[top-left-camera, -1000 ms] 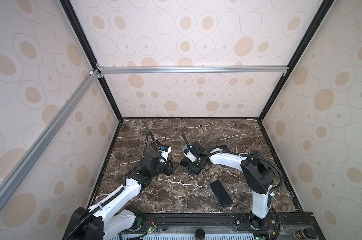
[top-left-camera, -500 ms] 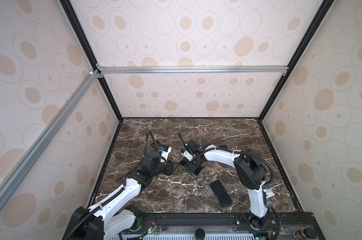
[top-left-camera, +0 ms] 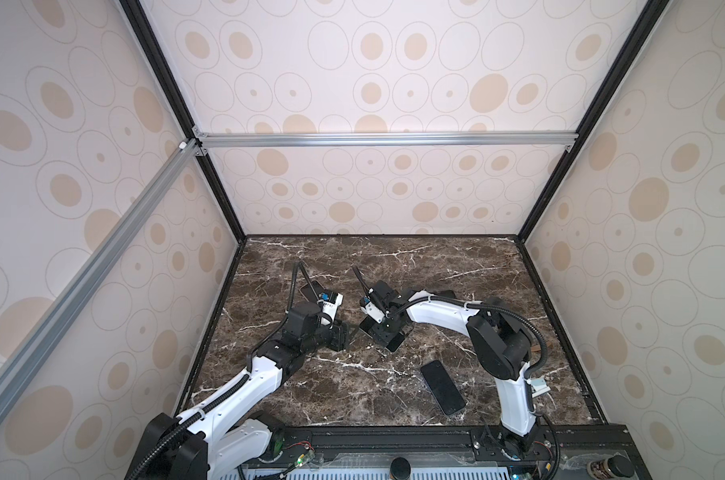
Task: Put the phone into the phone case
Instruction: 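Grasp the silver phone's edge with the left gripper beside the right gripper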
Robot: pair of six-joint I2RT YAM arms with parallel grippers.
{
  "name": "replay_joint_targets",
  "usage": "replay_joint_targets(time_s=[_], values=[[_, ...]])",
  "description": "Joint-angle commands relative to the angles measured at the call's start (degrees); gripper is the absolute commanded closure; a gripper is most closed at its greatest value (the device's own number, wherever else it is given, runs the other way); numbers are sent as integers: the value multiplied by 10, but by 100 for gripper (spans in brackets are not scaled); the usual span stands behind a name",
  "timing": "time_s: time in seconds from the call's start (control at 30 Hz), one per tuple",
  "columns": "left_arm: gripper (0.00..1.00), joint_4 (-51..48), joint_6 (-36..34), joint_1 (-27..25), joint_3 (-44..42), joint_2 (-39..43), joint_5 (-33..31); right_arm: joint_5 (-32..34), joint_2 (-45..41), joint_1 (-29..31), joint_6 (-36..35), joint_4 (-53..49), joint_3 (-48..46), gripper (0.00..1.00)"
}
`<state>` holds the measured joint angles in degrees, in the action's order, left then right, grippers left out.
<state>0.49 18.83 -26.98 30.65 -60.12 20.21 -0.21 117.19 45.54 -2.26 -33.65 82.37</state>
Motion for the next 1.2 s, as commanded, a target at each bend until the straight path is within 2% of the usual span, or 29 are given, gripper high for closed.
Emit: replay_joint_targets(time_s=[0.0, 0.2, 0.47, 0.83, 1.03, 1.17], values=[[38, -15, -4, 3, 16, 1, -16, 0, -38, 3, -12, 11, -31, 43], [38, -18, -2, 4, 15, 6, -20, -27, -89, 4, -24, 84, -88, 46], [38, -19, 4, 6, 16, 5, -22, -26, -122, 12, -40, 136, -135, 47], [37, -15, 38, 27, 33, -54, 60, -88, -185, 28, -50, 251, -207, 48], [37, 17, 67, 51, 29, -77, 150, -105, -193, 35, -57, 279, -217, 49], [38, 18, 72, 59, 28, -92, 163, -117, -205, 42, -64, 300, -225, 49]])
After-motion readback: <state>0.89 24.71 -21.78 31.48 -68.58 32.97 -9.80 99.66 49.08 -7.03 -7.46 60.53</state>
